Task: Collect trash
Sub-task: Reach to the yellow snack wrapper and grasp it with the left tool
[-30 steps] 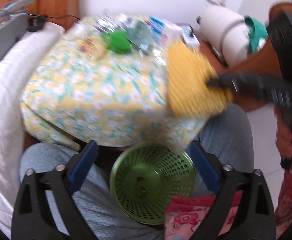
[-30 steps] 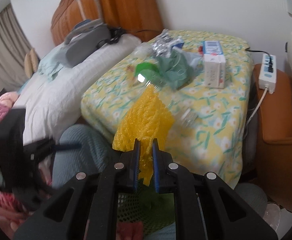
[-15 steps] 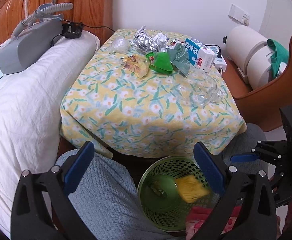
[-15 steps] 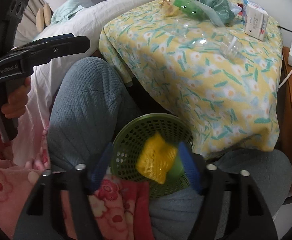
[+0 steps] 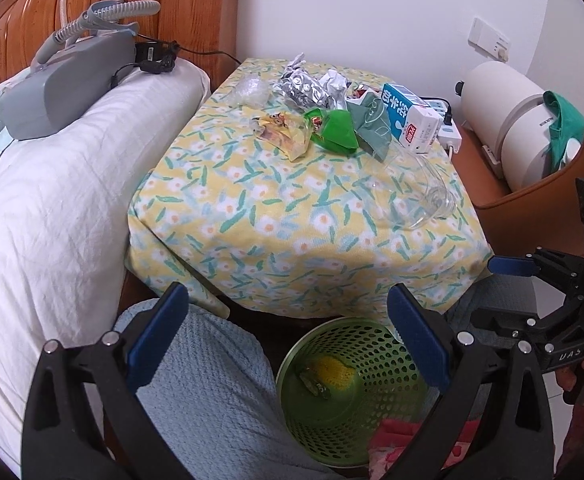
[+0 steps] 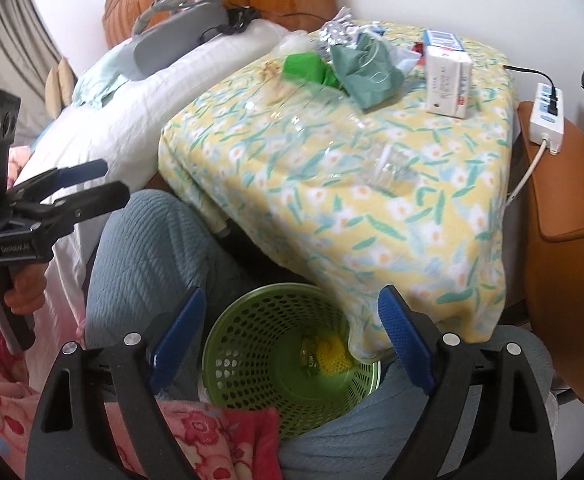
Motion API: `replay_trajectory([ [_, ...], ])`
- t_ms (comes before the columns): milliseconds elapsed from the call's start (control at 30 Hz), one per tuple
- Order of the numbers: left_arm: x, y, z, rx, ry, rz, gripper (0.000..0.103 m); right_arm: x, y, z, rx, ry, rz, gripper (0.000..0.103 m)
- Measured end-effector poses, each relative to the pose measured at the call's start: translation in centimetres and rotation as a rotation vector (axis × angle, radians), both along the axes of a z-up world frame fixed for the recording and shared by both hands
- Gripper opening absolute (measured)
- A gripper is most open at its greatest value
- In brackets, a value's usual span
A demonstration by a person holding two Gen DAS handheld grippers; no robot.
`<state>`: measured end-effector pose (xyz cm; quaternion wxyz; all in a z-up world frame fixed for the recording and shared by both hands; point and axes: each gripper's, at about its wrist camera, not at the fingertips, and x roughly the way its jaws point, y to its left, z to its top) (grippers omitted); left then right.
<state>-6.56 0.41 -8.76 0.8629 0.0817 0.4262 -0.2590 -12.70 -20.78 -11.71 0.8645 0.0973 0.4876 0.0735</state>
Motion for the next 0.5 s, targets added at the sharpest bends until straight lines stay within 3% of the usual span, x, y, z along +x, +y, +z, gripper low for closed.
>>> replay_trajectory([
  [233, 1.9, -0.3, -0.2, 0.0, -0.015, 0.029, 0.095, 1.1, -1.3, 2.0, -0.004, -0.06, -0.057, 0.088],
  [500, 7.2, -3.4, 0.3, -0.009, -0.071, 0.039, 0.095, 4.2, -2.5, 6.4, -0.051, -0.192, -0.107, 0.088],
])
